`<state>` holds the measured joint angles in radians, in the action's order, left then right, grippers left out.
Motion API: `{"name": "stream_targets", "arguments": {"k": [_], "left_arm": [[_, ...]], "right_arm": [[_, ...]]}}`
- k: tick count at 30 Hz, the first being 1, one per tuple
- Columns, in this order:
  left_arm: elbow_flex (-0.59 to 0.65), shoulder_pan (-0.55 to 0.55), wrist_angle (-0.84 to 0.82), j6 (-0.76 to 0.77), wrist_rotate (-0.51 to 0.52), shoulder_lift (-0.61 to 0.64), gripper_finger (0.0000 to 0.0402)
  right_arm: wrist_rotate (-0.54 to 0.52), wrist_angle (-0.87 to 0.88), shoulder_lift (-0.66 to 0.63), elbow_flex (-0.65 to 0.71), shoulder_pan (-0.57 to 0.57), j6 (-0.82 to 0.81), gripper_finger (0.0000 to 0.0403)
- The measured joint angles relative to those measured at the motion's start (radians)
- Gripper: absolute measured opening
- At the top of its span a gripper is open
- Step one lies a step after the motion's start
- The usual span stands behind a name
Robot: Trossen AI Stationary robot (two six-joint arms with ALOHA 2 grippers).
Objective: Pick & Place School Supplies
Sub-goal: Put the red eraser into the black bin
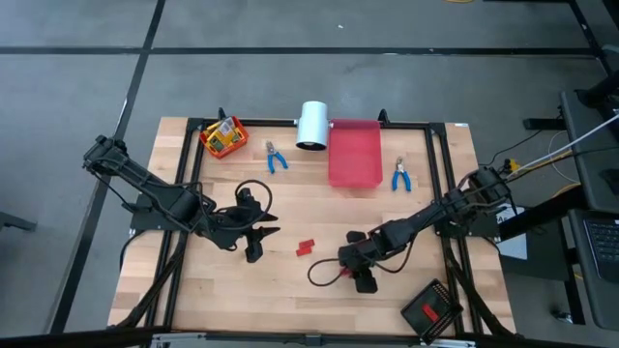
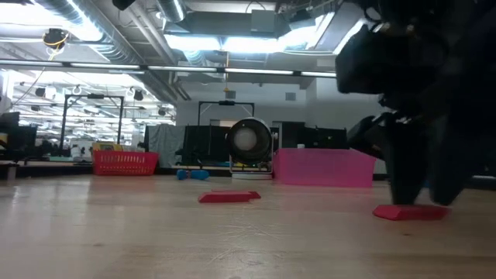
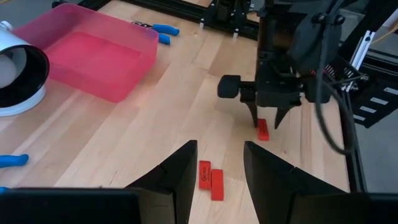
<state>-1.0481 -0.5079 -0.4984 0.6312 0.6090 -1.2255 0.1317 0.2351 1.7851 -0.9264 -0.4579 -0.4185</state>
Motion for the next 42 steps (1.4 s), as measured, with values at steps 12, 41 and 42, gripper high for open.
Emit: {"name": "stream_targets", "arguments": {"k": [12, 41, 42], "left_arm": [[0.000, -0.001, 0.000, -0.004, 0.001, 0.000, 0.0127], [0.000, -0.001, 0.000, -0.005, 0.001, 0.000, 0.0127], [0.000, -0.001, 0.000, -0.005, 0.001, 0.000, 0.0127]], "right_arm": [[-0.055, -0.023, -0.026, -0.008, -0.064, -0.127, 0.0177], [-0.132, -0.108, 0.007, -0.009, -0.119, -0.199, 0.0178], [-0.139, -0.108, 0.009, -0.009, -0.119, -0.199, 0.0178]]}}
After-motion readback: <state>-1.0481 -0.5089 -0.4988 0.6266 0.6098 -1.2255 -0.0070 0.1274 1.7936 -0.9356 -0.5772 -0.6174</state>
